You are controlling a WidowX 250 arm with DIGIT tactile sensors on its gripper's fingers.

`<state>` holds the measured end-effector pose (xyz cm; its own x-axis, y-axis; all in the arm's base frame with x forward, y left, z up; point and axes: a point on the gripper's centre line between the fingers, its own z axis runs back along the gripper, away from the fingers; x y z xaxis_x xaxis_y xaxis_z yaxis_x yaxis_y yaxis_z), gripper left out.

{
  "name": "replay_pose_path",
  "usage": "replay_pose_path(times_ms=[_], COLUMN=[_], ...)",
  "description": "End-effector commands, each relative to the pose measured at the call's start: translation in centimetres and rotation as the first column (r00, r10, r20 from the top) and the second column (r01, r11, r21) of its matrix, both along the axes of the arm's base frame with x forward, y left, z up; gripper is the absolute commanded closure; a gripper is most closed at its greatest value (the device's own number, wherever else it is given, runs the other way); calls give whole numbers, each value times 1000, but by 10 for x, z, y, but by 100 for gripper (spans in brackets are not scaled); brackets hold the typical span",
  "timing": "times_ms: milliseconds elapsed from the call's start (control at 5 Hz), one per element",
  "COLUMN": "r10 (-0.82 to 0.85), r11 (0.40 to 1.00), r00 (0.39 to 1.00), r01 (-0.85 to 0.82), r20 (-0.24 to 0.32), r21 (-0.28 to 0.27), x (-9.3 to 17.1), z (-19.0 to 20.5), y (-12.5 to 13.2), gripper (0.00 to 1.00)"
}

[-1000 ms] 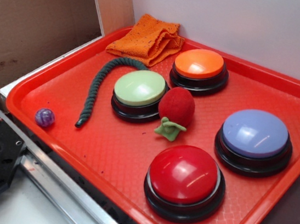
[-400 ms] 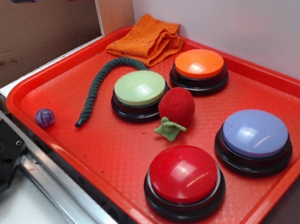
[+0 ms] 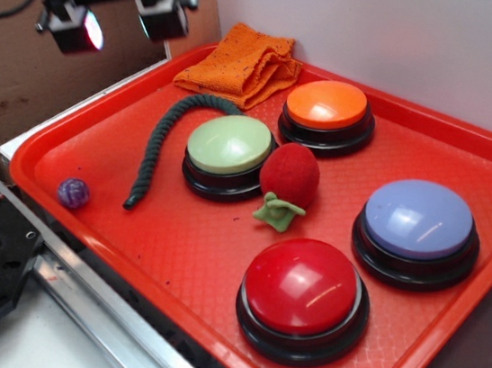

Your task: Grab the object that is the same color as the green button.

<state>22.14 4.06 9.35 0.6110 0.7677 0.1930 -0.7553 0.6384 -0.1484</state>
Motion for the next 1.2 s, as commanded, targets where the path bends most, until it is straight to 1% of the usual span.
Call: replay_pose_path(times_ms=[0,200,400,600,800,1000], r10=[65,68,80,68,70,76], r11=[998,997,994,993,995,995], r00=[998,998,997,998,997,996], r01=[-65,-68,-79,-69,-72,-79], r20=[25,12,8,-15,-30,-41], r21=[-9,-27,-80,-94,-76,-56], x=[14,18,21,23,22,22], z=[-36,-56,-73,-86,-89,-90], y=[12,13,15,15,15,14], gripper=[0,0,0,0,0,100])
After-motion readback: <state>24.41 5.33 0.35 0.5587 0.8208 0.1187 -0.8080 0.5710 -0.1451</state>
